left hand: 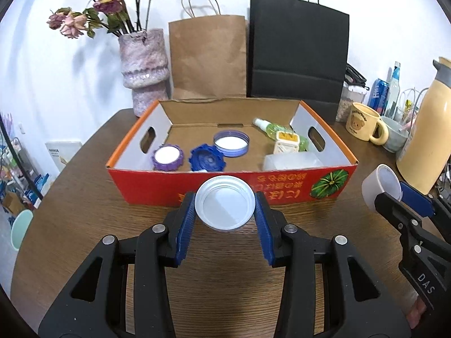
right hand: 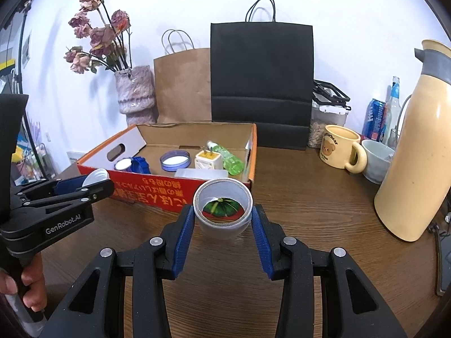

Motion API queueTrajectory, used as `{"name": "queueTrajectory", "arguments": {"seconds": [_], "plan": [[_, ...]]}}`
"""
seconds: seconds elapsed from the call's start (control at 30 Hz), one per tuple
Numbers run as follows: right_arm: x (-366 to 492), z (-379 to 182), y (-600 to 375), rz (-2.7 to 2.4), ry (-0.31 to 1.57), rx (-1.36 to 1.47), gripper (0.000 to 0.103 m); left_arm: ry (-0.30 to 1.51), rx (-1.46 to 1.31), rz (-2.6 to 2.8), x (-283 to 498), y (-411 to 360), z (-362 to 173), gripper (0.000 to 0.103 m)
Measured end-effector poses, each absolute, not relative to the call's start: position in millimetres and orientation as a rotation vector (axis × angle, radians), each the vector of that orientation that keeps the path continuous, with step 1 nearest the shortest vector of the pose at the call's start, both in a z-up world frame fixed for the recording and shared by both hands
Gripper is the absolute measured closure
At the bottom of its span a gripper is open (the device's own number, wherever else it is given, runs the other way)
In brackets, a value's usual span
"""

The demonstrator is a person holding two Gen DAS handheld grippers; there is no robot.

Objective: Organize rigid objects
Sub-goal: 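Carry the white cap and grey ring into the box, open both tools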

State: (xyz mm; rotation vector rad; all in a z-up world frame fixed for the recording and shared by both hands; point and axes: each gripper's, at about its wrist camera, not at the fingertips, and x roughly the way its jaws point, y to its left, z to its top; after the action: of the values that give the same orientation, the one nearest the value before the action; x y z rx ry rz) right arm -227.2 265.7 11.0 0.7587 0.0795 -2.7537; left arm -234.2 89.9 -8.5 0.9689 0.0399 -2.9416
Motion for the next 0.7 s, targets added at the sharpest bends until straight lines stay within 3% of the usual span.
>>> {"name": "queueTrajectory", "arguments": {"seconds": [0.7], "plan": [[-244.1,30.3,214.9,-2.781,0.034,0.679,0.057,0.088,0.828,-2.948,-238.0,49.0,20.3,0.066]]}}
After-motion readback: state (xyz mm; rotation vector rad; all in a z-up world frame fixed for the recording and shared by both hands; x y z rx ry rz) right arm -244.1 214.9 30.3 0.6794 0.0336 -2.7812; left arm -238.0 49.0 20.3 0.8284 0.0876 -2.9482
